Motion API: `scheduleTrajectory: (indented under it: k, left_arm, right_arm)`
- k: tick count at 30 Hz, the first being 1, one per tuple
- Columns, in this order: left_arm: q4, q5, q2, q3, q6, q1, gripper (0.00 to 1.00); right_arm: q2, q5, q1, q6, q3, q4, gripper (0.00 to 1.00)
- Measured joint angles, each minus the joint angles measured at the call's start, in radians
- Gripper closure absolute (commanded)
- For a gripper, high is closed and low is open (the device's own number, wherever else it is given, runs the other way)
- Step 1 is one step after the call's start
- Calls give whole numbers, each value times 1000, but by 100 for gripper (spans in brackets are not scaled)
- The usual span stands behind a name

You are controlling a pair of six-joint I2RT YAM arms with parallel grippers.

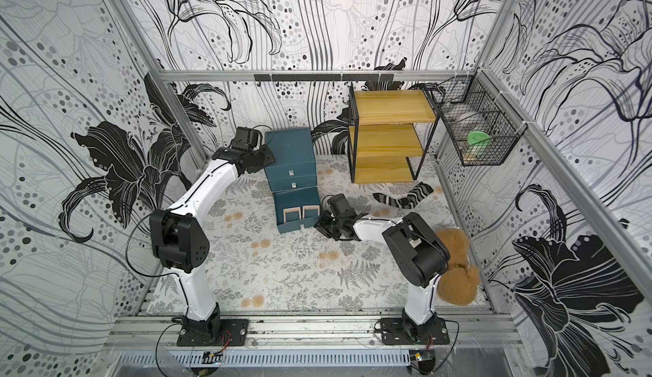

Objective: Place the brooch boxes into the drawer by color
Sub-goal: Close the drawer in the storage box.

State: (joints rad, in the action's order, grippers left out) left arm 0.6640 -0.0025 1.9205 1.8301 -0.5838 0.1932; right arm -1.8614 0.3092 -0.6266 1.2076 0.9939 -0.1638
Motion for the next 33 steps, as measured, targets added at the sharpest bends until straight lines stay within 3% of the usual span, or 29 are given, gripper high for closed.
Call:
scheduleTrajectory:
  k: [33]
  left_arm:
    - [-75,26,-44,-83,1,-4,57]
  right_arm:
    - [-339,-80,15,117,428,-118,80]
